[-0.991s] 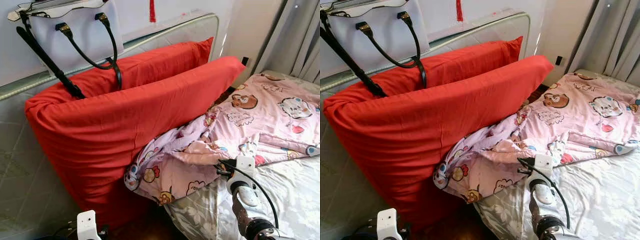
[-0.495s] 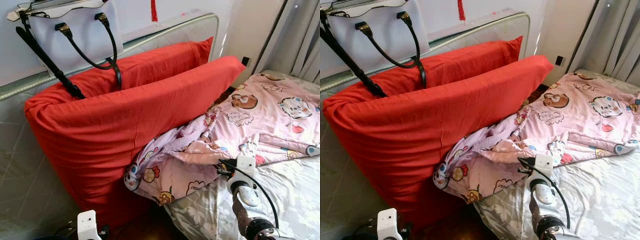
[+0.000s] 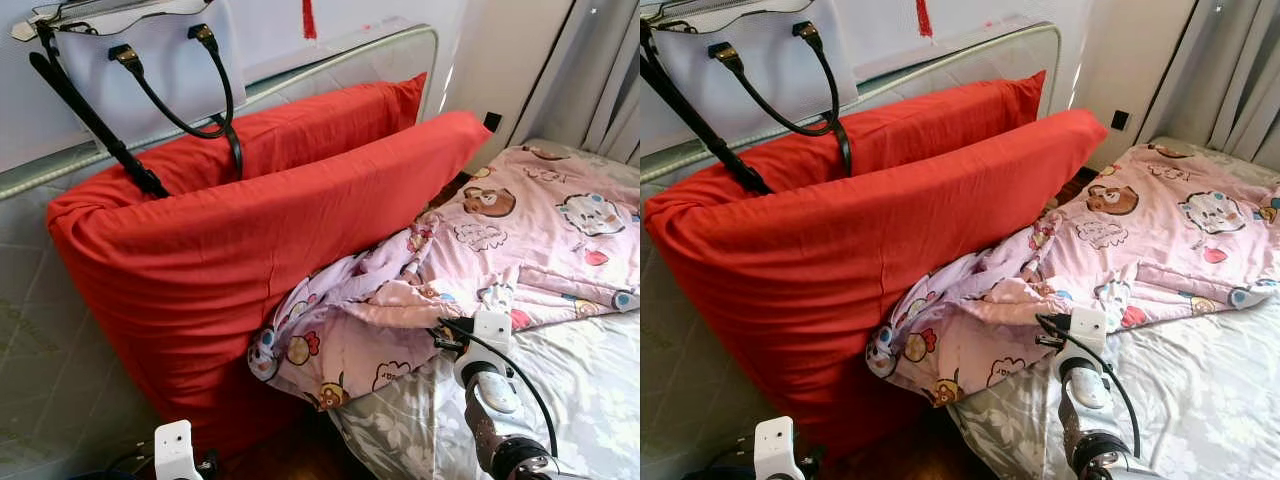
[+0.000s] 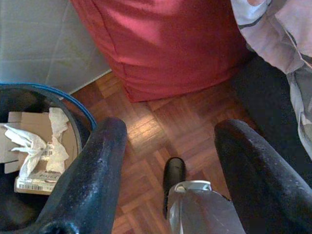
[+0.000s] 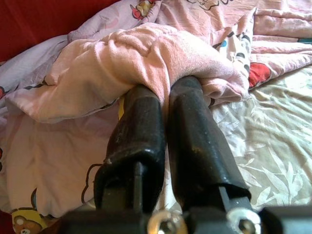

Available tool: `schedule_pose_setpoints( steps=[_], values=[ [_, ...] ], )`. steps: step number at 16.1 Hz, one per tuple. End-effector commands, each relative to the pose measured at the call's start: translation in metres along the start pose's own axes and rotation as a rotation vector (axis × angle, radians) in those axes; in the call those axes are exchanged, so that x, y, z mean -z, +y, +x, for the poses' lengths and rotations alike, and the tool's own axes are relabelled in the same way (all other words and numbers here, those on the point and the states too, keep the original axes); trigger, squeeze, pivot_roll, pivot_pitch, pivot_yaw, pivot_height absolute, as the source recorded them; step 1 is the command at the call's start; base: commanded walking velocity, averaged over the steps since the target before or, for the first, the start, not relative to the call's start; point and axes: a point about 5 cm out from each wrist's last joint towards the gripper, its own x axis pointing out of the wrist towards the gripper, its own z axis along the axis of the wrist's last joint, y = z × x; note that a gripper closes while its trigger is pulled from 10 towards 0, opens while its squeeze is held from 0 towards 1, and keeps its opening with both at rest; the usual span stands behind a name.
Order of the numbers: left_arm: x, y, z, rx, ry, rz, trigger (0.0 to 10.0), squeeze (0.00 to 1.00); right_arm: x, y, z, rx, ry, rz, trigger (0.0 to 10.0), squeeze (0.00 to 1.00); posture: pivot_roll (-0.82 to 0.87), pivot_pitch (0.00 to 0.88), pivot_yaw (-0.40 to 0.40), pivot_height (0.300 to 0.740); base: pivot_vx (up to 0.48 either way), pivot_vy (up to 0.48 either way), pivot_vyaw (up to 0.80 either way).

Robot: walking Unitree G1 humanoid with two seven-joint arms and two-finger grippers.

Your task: Clean up the room

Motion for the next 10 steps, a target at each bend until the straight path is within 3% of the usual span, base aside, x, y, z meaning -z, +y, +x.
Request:
schedule_pose_setpoints(
  steps=[1, 10],
  values=[
    [0.0031, 0.0037, -0.0007, -0.003, 0.019, 0.021, 10.0, 0.00, -0.0042, -0.0004, 0.0012, 0.004, -0.019, -0.004, 10.0, 0.00, -0.06, 0.000, 0.002, 0.740, -0.270, 0.000, 0.00],
    [0.0036, 0.0038, -0.0007, -0.001, 0.022, 0.023, 10.0, 0.00, -0.0039, -0.0012, 0.0010, 0.010, -0.020, -0.005, 10.0, 0.00, -0.06, 0.000, 0.002, 0.740, -0.284, 0.000, 0.00]
  ],
)
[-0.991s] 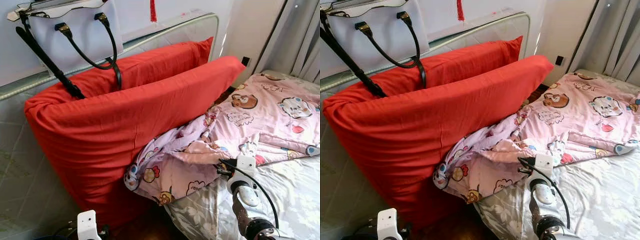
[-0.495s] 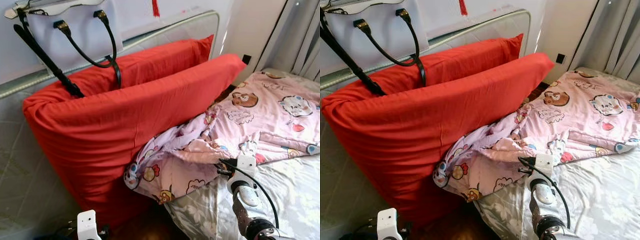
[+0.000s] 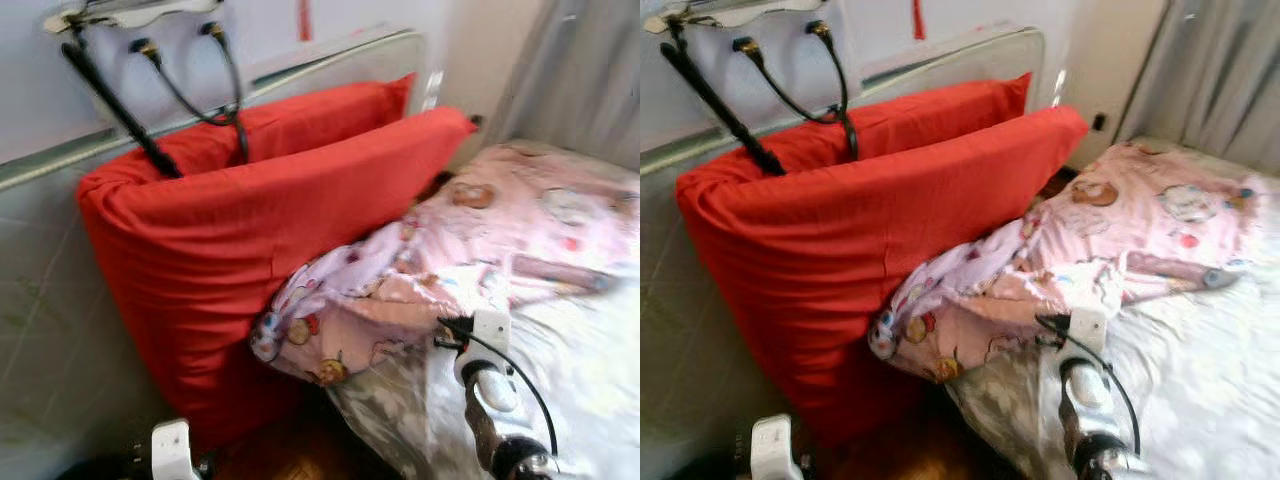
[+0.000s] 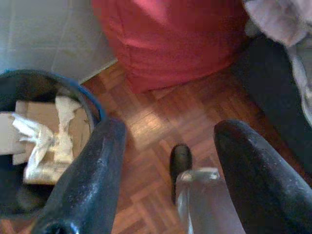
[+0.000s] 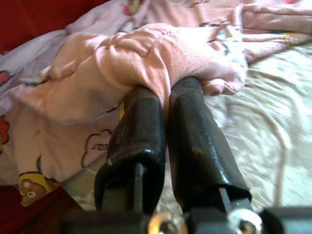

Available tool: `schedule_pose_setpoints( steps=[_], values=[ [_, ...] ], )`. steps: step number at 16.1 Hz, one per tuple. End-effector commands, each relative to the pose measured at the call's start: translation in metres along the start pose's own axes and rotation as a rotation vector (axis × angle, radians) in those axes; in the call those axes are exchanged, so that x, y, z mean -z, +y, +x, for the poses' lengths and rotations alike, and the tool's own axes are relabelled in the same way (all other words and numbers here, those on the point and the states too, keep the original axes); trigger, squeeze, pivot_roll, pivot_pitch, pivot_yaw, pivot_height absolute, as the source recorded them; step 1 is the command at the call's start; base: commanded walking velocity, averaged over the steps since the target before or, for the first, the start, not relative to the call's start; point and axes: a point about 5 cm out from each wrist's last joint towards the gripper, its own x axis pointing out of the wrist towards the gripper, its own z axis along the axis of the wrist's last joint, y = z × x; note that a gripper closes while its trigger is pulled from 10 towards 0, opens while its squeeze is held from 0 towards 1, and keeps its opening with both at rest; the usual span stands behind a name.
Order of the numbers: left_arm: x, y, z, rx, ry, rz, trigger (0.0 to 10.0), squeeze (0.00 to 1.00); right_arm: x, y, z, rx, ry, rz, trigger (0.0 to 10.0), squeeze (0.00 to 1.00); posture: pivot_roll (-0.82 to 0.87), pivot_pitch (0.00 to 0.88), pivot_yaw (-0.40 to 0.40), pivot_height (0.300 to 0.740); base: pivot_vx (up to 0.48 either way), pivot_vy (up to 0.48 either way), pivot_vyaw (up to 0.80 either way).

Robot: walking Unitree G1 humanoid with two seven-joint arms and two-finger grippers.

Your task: Clean up the room

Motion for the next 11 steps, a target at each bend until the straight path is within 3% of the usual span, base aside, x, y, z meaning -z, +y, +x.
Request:
schedule_pose_setpoints(
  steps=[1, 11],
  values=[
    [0.0096, 0.0012, -0.0027, 0.002, 0.037, 0.017, 10.0, 0.00, -0.0075, 0.0042, 0.0028, -0.011, -0.025, -0.003, 10.0, 0.00, -0.06, 0.000, 0.002, 0.740, -0.300, 0.000, 0.00],
    [0.0097, 0.0018, -0.0026, 0.005, 0.040, 0.023, 10.0, 0.00, -0.0090, -0.0008, 0.0028, 0.022, -0.037, -0.009, 10.0, 0.00, -0.06, 0.000, 0.004, 0.740, -0.296, 0.000, 0.00]
  ],
)
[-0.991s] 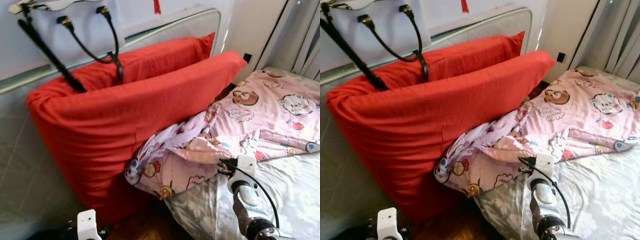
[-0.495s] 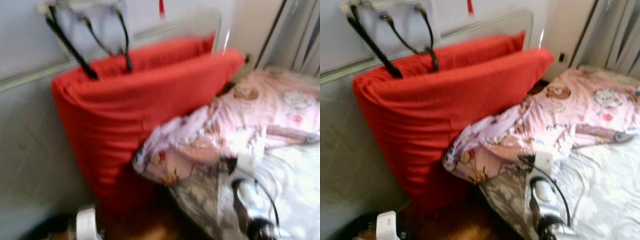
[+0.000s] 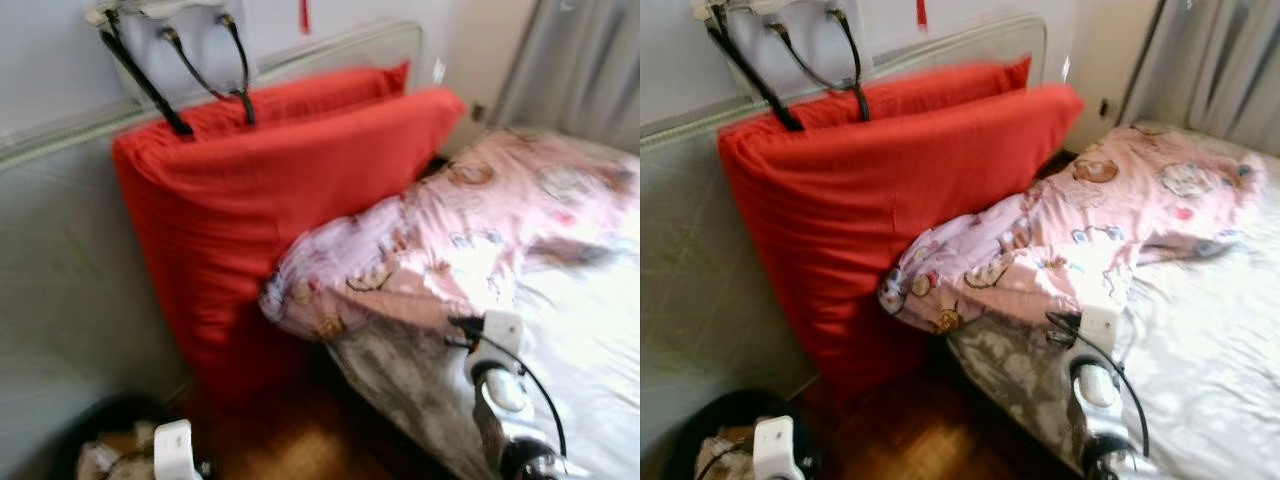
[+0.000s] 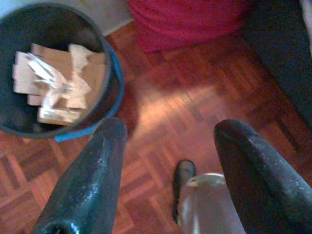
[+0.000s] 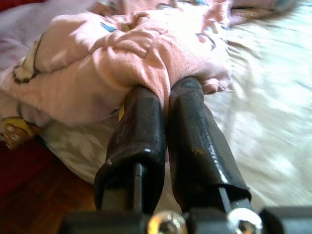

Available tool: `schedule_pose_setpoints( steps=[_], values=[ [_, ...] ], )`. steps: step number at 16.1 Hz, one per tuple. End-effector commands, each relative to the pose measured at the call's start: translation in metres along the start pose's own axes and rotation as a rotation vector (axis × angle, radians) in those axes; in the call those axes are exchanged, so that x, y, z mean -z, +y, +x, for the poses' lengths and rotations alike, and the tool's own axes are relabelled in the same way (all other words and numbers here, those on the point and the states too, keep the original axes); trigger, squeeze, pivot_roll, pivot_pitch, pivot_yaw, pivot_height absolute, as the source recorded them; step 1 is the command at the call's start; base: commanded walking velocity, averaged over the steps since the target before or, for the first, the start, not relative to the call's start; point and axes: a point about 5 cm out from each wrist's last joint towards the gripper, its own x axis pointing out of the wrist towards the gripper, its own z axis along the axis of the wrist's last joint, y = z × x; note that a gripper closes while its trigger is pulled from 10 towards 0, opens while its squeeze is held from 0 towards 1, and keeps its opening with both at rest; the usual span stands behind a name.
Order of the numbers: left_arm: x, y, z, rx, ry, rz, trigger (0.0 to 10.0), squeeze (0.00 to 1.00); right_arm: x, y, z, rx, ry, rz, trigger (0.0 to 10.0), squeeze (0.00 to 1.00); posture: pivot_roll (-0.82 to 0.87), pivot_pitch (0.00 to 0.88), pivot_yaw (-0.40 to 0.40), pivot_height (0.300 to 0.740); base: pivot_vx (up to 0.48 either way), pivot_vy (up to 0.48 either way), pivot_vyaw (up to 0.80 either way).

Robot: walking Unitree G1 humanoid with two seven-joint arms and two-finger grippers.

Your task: Clean up the room

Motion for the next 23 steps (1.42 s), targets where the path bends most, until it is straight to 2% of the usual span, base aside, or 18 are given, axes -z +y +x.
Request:
schedule_pose_setpoints(
  steps=[1, 6, 15, 19, 23],
  values=[
    [0.000, 0.003, 0.000, 0.001, 0.006, 0.025, 10.0, 0.00, -0.002, 0.004, 0.000, -0.007, -0.011, 0.000, 10.0, 0.00, -0.06, 0.000, 0.004, 0.740, -0.296, 0.000, 0.00],
    [0.000, 0.003, 0.000, 0.006, 0.007, 0.036, 10.0, 0.00, -0.004, 0.004, 0.001, 0.005, -0.029, -0.008, 10.0, 0.00, -0.06, 0.000, 0.006, 0.740, -0.295, 0.000, 0.00],
    [0.002, 0.003, 0.000, 0.017, 0.019, 0.053, 10.0, 0.00, -0.013, 0.005, 0.002, 0.006, -0.088, -0.017, 10.0, 0.00, -0.07, 0.000, 0.006, 0.740, 0.000, 0.000, 0.00],
    [0.002, 0.003, 0.000, 0.018, 0.021, 0.053, 10.0, 0.00, -0.005, 0.001, 0.000, 0.024, -0.047, -0.033, 10.0, 0.00, -0.07, 0.000, 0.005, 0.740, 0.000, 0.000, 0.00],
    [0.001, 0.003, 0.000, 0.014, 0.022, 0.054, 10.0, 0.00, 0.017, -0.005, -0.006, 0.046, 0.076, -0.075, 10.0, 0.00, -0.07, 0.000, 0.006, 0.740, 0.000, 0.000, 0.00]
  ],
)
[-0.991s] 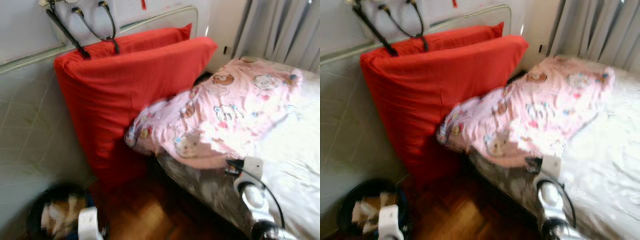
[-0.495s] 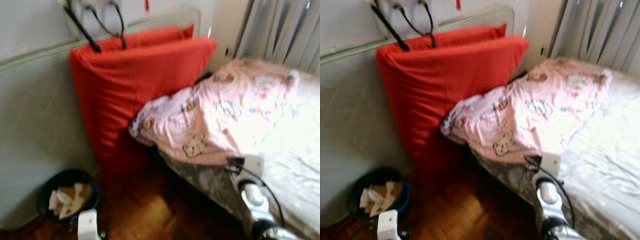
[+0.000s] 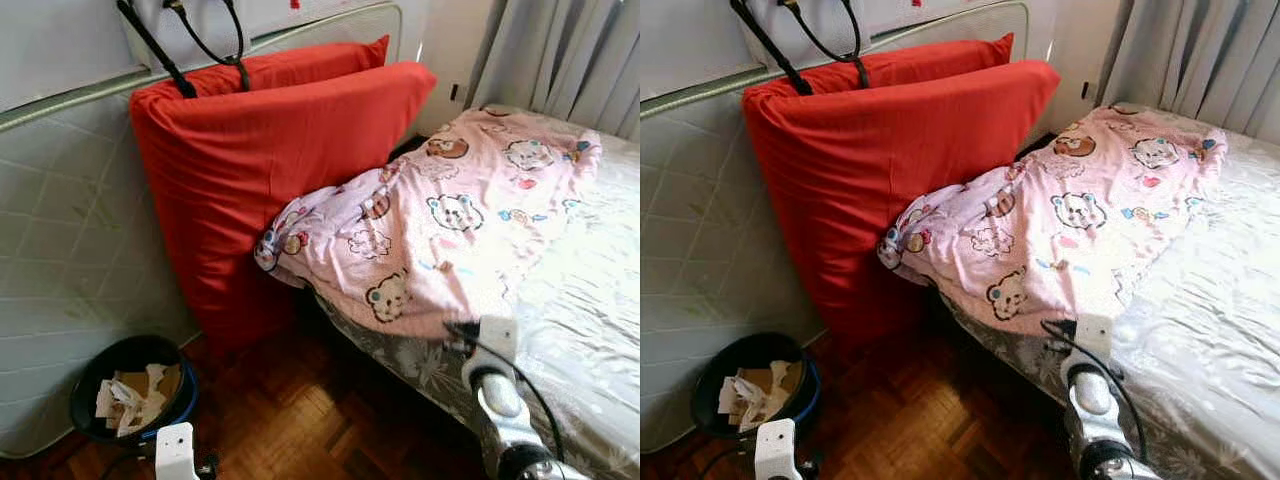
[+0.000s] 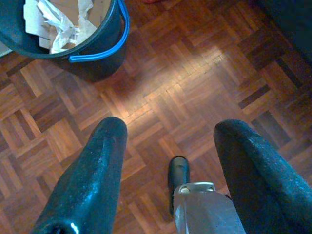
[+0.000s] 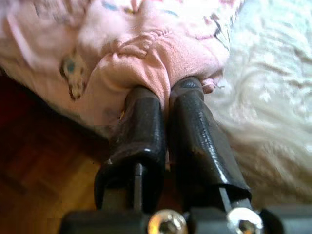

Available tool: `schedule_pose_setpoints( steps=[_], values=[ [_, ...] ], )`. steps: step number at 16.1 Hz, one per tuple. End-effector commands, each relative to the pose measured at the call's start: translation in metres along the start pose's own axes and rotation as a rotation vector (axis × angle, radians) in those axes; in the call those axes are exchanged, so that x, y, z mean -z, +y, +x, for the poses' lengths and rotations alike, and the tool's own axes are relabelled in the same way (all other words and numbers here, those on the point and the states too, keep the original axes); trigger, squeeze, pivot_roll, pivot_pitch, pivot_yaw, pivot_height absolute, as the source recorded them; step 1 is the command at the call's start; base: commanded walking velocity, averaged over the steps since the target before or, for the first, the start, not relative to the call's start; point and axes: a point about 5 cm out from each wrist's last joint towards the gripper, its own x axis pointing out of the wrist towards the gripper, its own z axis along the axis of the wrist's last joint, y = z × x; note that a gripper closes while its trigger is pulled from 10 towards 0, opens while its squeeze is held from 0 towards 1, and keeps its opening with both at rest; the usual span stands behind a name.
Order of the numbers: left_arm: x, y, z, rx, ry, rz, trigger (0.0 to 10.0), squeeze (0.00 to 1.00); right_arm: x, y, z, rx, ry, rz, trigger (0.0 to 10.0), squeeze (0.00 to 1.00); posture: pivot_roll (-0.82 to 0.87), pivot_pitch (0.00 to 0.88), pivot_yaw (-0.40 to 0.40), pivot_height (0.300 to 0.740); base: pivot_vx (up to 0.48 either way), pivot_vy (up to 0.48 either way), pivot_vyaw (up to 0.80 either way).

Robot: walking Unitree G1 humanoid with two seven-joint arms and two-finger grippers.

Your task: Clean up the room

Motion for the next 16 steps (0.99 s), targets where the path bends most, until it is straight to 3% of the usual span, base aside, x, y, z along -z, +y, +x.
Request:
schedule_pose_setpoints(
  steps=[1, 3, 6, 7, 8, 16],
  values=[
    [0.003, 0.003, 0.000, -0.006, 0.021, 0.012, 10.0, 0.00, 0.004, -0.003, -0.001, 0.008, 0.026, -0.015, 10.0, 0.00, -0.07, 0.000, 0.006, 0.740, 0.000, 0.000, 0.00],
    [0.002, 0.003, 0.000, -0.006, 0.019, 0.010, 10.0, 0.00, 0.033, -0.006, -0.010, -0.007, 0.182, -0.052, 10.0, 0.00, -0.07, 0.000, 0.008, 0.740, 0.000, 0.000, 0.00],
    [0.002, 0.003, 0.000, -0.007, 0.018, 0.011, 10.0, 0.00, 0.050, -0.007, -0.018, -0.024, 0.253, -0.060, 10.0, 0.00, -0.07, 0.000, 0.010, 0.740, 0.000, 0.000, 0.00],
    [0.002, 0.003, 0.000, -0.007, 0.018, 0.011, 10.0, 0.00, 0.052, -0.007, -0.019, -0.027, 0.261, -0.064, 10.0, 0.44, -0.07, 0.000, 0.010, 0.740, 0.000, 0.000, 0.00],
    [0.002, 0.003, 0.000, -0.007, 0.018, 0.012, 10.0, 0.00, 0.054, -0.007, -0.020, -0.027, 0.271, -0.067, 10.0, 0.76, -0.07, 0.000, 0.010, 0.740, 0.000, 0.000, 0.00],
    [0.002, 0.003, 0.000, -0.006, 0.020, 0.012, 10.0, 0.00, 0.076, -0.011, -0.032, -0.050, 0.364, -0.094, 10.0, 0.69, -0.07, 0.000, 0.010, 0.740, 0.000, 0.000, 0.00]
  ],
)
